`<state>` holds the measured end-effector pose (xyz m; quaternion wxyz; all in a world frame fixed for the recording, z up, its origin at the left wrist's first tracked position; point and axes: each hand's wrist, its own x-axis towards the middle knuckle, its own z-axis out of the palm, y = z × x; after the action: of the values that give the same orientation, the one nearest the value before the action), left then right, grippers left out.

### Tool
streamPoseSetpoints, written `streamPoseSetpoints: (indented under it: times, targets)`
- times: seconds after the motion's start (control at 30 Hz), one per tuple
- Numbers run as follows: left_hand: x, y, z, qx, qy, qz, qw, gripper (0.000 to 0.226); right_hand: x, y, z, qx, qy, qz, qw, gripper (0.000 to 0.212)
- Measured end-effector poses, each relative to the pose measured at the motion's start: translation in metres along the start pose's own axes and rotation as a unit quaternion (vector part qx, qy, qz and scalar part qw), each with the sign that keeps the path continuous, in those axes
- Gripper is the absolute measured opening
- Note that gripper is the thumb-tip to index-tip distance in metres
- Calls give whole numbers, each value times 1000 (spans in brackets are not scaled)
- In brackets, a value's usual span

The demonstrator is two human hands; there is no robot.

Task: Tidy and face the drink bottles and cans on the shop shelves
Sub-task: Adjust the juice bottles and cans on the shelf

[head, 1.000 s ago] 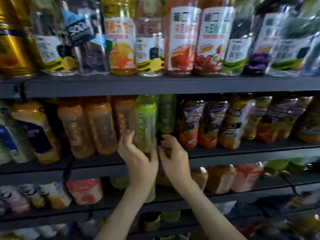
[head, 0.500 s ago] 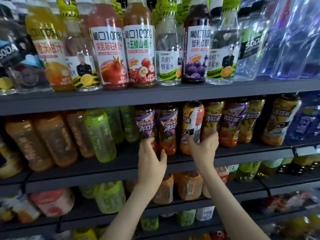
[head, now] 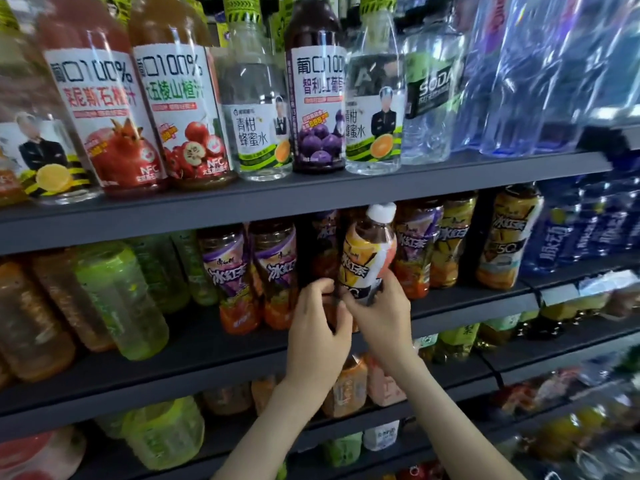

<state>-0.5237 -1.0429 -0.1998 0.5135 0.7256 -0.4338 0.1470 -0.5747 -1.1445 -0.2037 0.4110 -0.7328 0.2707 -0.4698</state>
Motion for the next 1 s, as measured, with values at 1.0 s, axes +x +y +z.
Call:
streamPoseSetpoints:
  times: [1.0]
  targets:
    - [55,119,270,67,99,-193,974,84,86,130,-264,80,37,61,994,30]
